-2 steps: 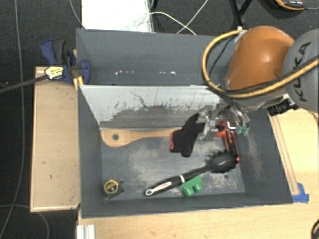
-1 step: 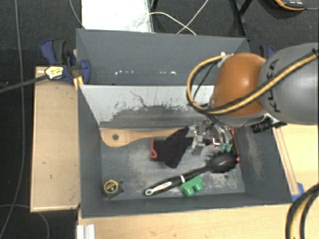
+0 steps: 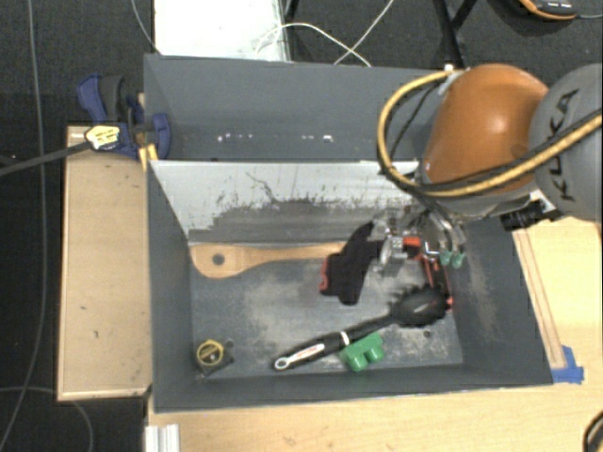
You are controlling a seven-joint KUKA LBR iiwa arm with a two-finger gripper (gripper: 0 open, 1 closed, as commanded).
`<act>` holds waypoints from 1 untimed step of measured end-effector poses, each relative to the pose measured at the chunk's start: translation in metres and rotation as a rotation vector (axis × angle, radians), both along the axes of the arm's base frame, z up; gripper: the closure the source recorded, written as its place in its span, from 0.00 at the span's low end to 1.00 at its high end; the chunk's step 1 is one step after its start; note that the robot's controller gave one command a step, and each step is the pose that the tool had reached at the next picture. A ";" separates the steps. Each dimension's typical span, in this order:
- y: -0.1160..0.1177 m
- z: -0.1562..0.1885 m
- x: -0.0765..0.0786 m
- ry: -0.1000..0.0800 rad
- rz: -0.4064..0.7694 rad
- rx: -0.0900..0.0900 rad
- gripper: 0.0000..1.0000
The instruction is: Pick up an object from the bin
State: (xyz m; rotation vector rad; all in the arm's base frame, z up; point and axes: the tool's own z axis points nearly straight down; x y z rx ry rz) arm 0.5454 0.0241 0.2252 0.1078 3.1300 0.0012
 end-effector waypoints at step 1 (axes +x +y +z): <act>-0.002 0.046 0.000 -0.001 -0.001 0.000 0.00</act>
Offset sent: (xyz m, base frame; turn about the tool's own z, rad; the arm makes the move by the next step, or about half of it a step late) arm 0.0058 0.0209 0.1646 0.0009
